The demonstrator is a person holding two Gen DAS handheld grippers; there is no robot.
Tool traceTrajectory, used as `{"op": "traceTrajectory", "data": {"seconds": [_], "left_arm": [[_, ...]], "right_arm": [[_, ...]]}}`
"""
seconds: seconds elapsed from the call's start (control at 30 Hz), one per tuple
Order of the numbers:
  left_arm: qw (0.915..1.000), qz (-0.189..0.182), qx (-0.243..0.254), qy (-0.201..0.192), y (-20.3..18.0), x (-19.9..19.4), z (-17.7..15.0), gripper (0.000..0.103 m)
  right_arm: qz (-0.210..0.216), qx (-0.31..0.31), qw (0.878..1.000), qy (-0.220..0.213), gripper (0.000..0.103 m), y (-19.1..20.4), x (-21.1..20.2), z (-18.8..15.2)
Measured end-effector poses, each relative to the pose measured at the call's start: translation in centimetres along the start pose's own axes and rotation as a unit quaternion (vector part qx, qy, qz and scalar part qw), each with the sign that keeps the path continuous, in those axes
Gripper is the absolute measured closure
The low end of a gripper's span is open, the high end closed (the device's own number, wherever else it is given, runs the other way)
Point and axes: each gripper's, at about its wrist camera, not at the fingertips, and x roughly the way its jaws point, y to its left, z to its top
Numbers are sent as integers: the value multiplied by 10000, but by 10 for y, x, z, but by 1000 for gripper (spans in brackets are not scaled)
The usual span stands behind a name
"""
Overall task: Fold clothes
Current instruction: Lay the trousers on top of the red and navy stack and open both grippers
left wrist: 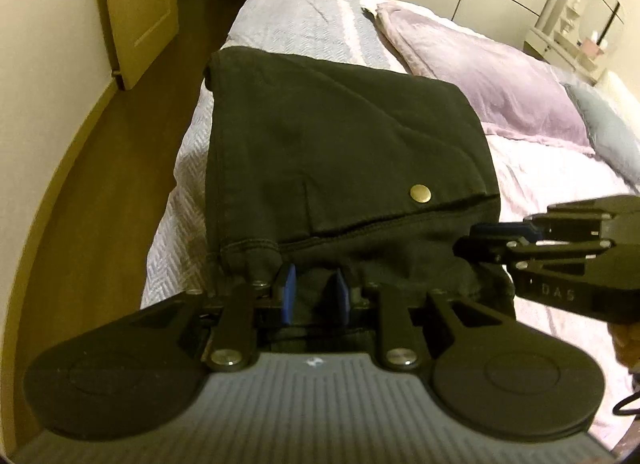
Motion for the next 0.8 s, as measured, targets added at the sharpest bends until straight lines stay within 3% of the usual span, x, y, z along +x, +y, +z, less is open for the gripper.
{"op": "traceTrajectory", "data": {"seconds": [0.17,0.33,0.43,0.57,0.7,0.8], "left_arm": [[9997,-131,70,-175,-7,-29,17,82],[9983,-279,-192,-475,-4,-46,32,82],[9992,-18,-188,-359,-2,-30,35,82],[9994,122,-179,-275,2,-12,31,81],[9991,139,-238,-315,6,-12,37,83],[9977,87,-266,-622,14,-18,63,83]], "right_arm": [[-6,84,10000,16,83,3,-28,8],[-13,446,9978,-493,83,-1,-60,19],[-130,534,9969,-555,83,-3,-49,25],[-138,513,9985,-153,83,-8,-8,19],[27,513,9985,-173,83,-13,-21,27],[-52,568,9976,-403,83,-24,-32,42]]}}
